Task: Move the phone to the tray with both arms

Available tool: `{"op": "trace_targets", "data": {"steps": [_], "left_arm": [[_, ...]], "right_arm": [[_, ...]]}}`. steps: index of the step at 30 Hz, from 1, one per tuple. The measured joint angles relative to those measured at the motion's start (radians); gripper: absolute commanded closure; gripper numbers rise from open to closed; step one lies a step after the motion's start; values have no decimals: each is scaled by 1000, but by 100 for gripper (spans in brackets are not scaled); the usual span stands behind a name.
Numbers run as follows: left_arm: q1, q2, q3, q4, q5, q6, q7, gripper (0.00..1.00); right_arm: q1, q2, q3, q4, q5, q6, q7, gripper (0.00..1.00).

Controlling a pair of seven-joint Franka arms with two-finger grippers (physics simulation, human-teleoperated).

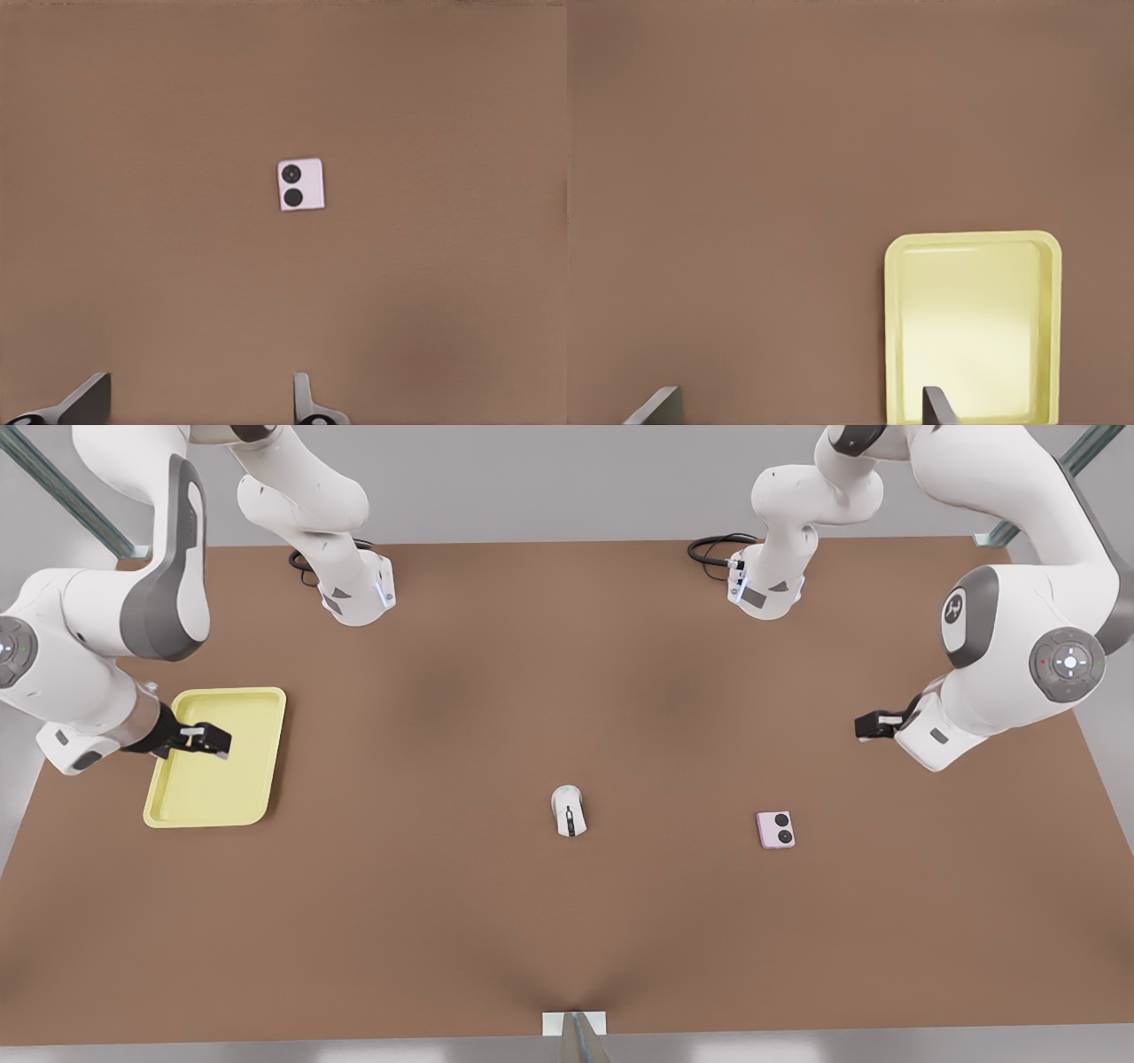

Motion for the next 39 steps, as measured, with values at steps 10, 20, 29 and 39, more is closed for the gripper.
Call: {"op": "trace_targets", "data": {"steps": [10, 20, 29, 39], "left_arm": [[-46, 319, 0, -275, -17, 380, -41, 0], [-42, 382, 2, -401, -66, 823, -112, 0], [-44, 416, 2, -397, -67, 922, -155, 0], [-44, 445, 2, -400, -62, 944, -181, 0]], "right_arm": [[-7, 21, -1, 21, 8, 45, -6, 0], [-7, 23, 0, 21, 9, 56, -10, 0], [-9, 29, -1, 22, 9, 56, -13, 0], [-6, 30, -1, 24, 9, 55, -15, 0]]}}
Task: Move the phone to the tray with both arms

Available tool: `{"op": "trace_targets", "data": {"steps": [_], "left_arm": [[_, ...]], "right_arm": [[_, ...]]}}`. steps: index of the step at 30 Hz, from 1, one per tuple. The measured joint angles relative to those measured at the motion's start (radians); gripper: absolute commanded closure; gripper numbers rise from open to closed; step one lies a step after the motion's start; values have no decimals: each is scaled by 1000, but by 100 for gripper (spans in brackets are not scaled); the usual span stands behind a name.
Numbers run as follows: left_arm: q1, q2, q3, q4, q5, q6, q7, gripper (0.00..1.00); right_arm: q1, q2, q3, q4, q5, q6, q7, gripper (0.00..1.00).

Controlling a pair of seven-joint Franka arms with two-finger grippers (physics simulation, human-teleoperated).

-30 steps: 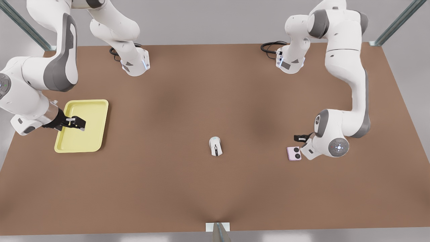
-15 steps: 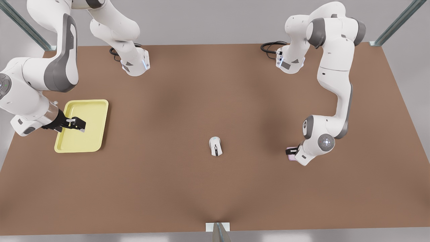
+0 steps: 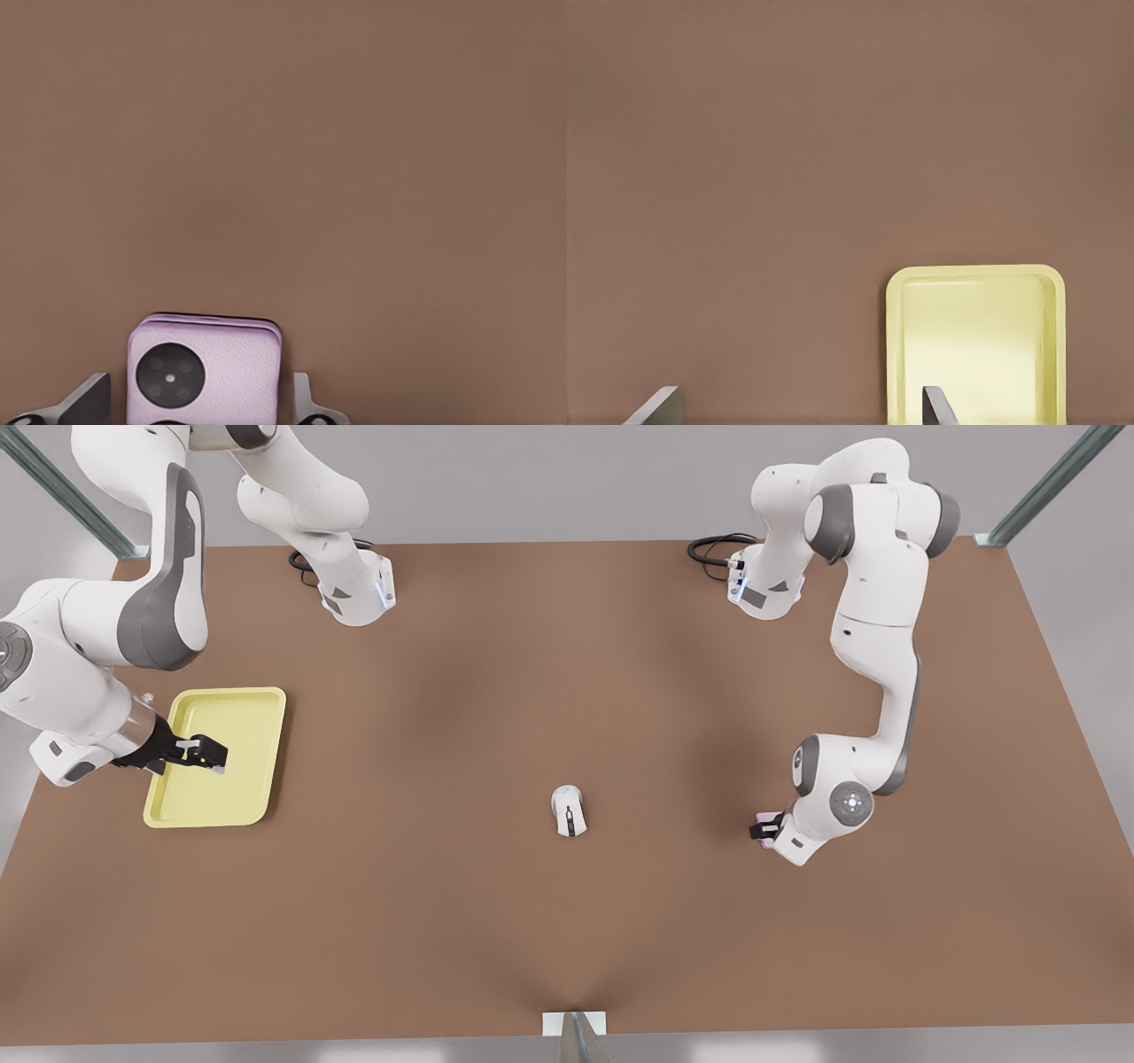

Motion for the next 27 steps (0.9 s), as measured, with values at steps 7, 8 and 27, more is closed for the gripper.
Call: {"op": "trace_targets", "data": {"steps": [7, 8, 27], "left_arm": [[0, 14, 0, 1, 1, 4, -12, 9], [0, 14, 0, 2, 4, 4, -16, 23], [-366, -21, -46, 261, -5, -199, -202, 24]], "right_arm": [[-3, 0, 0, -1, 0, -2, -1, 0], [-2, 0, 0, 0, 0, -3, -1, 0], [-1, 0, 0, 0, 0, -5, -2, 0]]}}
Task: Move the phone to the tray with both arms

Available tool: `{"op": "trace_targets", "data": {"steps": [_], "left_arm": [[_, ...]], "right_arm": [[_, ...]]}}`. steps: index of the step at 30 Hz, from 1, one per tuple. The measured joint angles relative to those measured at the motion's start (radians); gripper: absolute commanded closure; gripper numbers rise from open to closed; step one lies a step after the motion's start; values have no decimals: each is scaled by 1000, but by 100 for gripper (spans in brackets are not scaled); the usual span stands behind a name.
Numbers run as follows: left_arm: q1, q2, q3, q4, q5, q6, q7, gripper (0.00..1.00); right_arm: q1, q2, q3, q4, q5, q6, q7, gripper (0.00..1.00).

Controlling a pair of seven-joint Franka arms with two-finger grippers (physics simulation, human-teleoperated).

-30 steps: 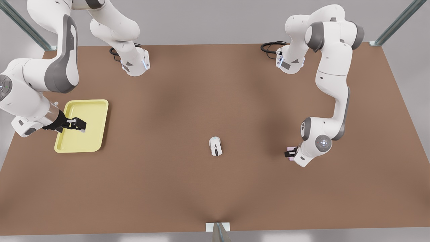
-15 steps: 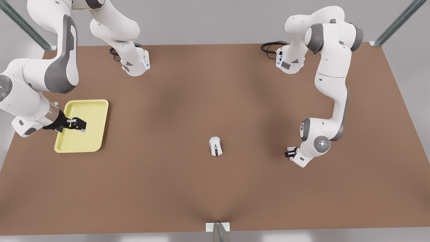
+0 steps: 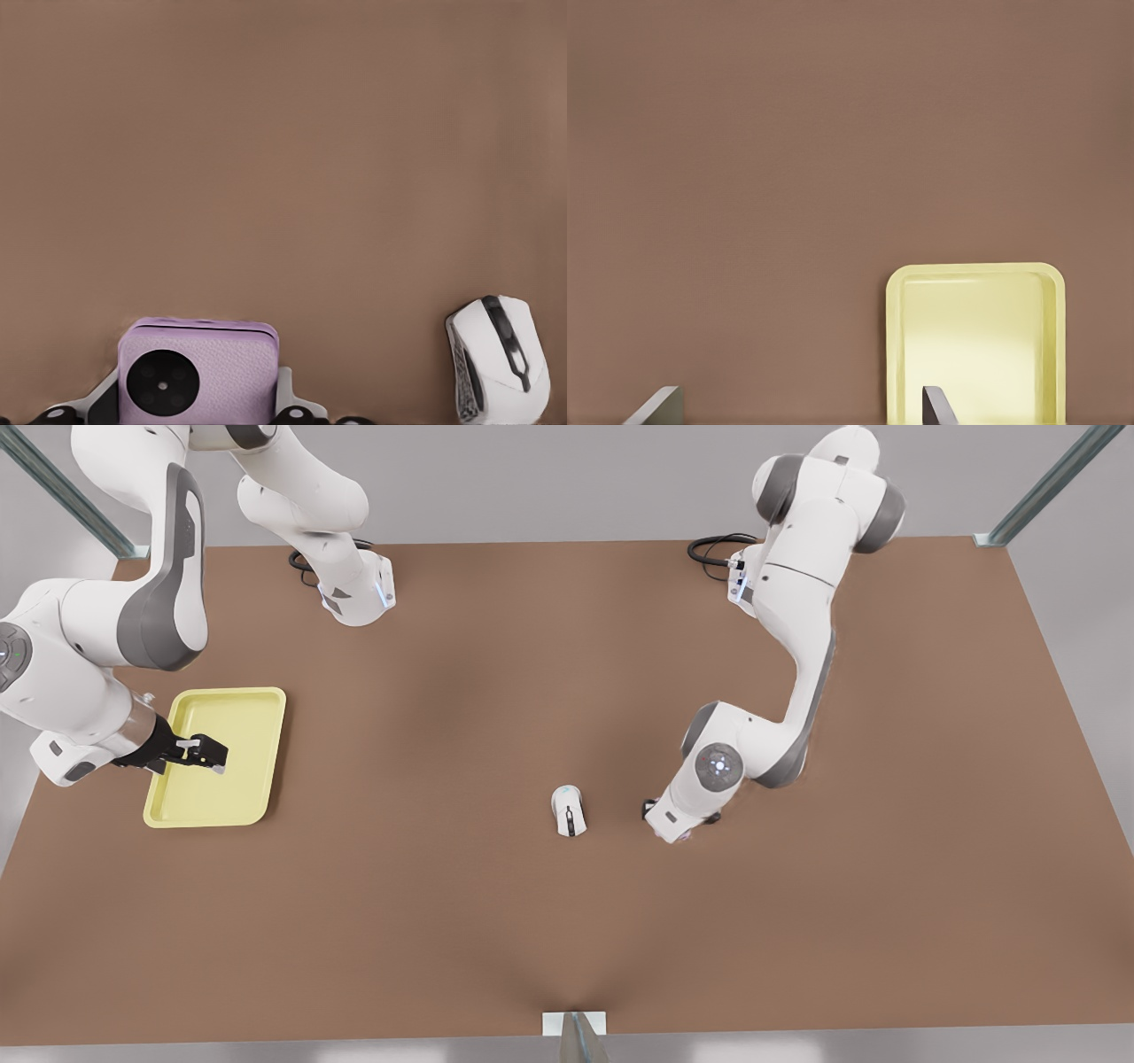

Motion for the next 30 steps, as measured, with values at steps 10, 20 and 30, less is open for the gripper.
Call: {"op": "trace_targets", "data": {"steps": [10, 20, 30], "left_arm": [[-346, 269, -4, 471, -44, -167, -339, 24], [-410, 393, -49, 526, -111, -26, -573, 22], [-141, 91, -37, 457, -113, -138, -628, 0]], "right_arm": [[1, 0, 0, -1, -1, -1, 0, 0], [6, 0, 1, -3, -3, -11, 6, 0], [33, 10, 15, 17, 2, -8, 16, 0]]}}
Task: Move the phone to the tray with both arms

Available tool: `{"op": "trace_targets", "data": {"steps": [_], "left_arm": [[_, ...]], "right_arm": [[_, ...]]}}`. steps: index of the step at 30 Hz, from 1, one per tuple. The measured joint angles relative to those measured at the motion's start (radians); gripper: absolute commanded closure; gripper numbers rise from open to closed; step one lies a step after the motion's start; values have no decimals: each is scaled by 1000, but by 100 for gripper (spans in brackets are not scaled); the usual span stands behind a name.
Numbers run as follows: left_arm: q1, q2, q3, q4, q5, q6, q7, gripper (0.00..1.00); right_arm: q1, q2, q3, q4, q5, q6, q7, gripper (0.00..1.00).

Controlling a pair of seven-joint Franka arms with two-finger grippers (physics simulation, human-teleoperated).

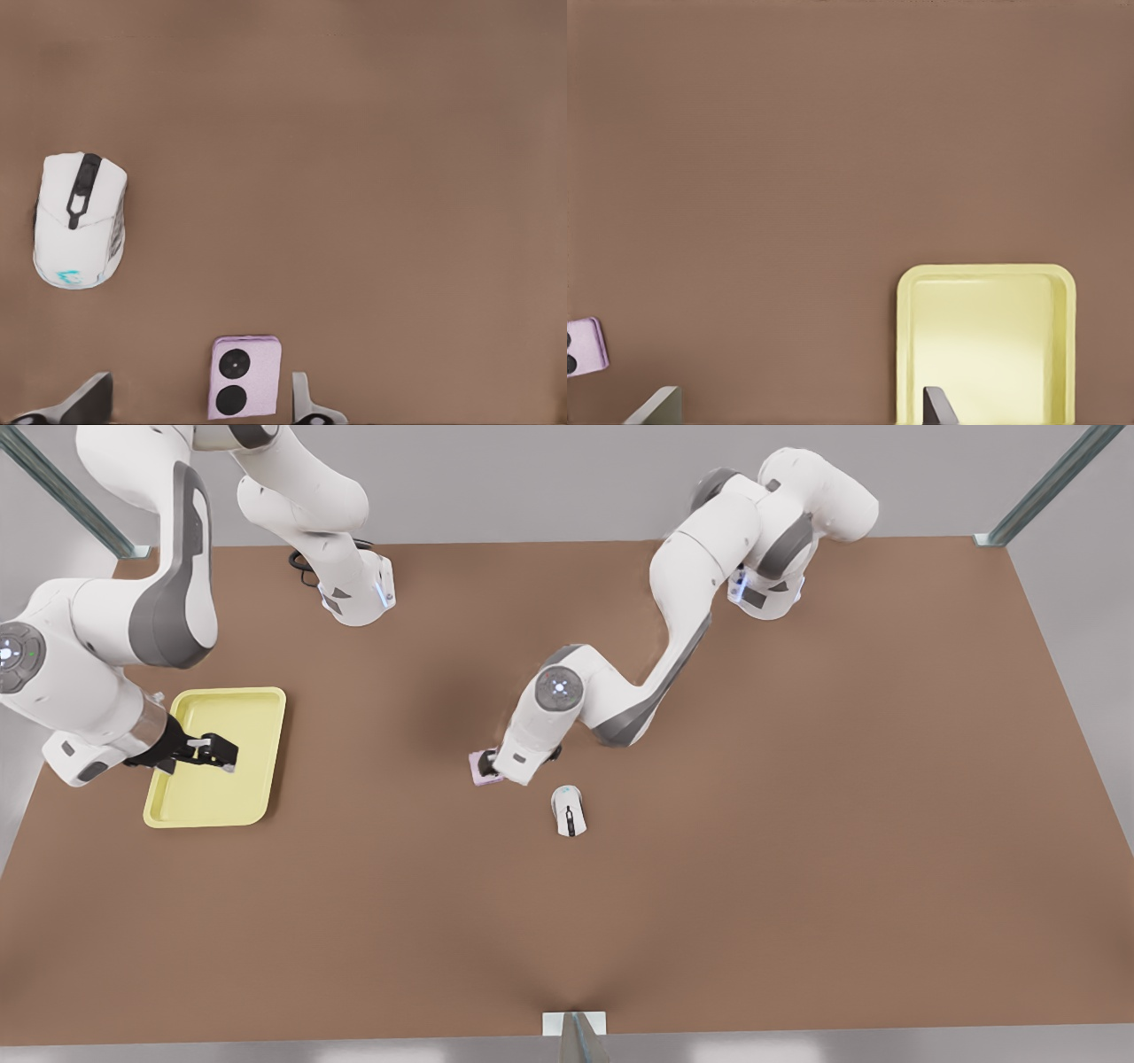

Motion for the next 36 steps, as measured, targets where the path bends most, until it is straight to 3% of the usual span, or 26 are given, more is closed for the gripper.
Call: {"op": "trace_targets", "data": {"steps": [3, 4, 7, 9, 19, 25, 36], "left_arm": [[326, -200, 85, -9, 81, -279, 135, 0], [358, -228, 116, -20, 99, -347, 180, 0], [399, -462, 128, -348, 128, -412, 299, 0], [399, -506, 123, -373, 137, -457, 368, 0], [392, -492, 122, -308, 82, -627, 619, 0], [392, -480, 122, -308, 75, -652, 716, 0], [392, -466, 121, -308, 74, -659, 829, 0]], "right_arm": [[145, 72, 5, 34, 2, 7, 25, 0], [208, 103, 7, 39, 2, 17, 39, 0], [384, 169, 11, 36, 1, 57, 92, 0], [452, 200, 12, 24, 0, 77, 124, 0], [548, 336, 80, -2, 1, 142, 346, 0], [515, 347, 79, -128, 10, 227, 504, 0], [497, 368, 80, -239, 114, 431, 391, 0]]}}
